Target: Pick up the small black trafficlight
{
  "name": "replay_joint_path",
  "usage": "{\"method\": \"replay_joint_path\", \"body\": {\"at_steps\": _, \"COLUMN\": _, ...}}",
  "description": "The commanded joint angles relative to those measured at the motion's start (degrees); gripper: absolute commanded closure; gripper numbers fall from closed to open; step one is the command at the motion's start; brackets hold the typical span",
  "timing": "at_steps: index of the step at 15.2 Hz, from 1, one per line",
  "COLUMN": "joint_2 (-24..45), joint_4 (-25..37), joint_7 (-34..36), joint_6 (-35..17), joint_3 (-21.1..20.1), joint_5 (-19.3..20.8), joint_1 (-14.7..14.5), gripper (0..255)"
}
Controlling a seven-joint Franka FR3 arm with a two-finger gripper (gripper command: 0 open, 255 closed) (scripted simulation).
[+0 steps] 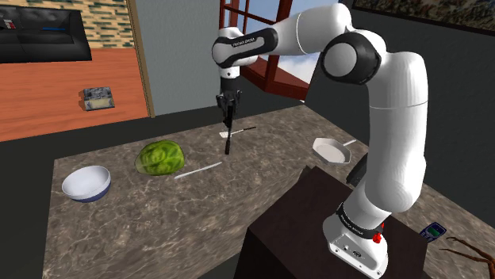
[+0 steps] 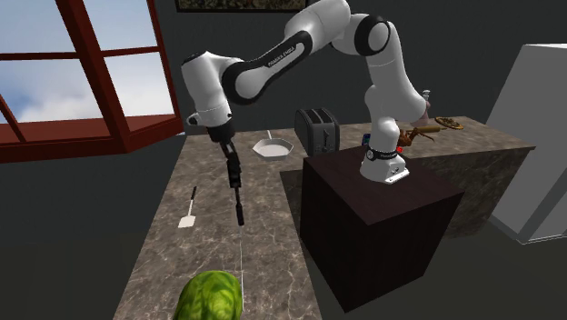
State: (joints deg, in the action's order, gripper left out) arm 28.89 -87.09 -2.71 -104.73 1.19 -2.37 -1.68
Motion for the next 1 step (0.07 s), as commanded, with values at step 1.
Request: {"method": "replay_joint_path", "body": {"at_steps": 1, "joint_2": -0.1, "joint_4": 0.3, "joint_7": 0.0, "joint_6": 0.4, "joint_3": 0.0, "joint_5": 0.0, "joint_1": 0.0, "gripper": 255}}
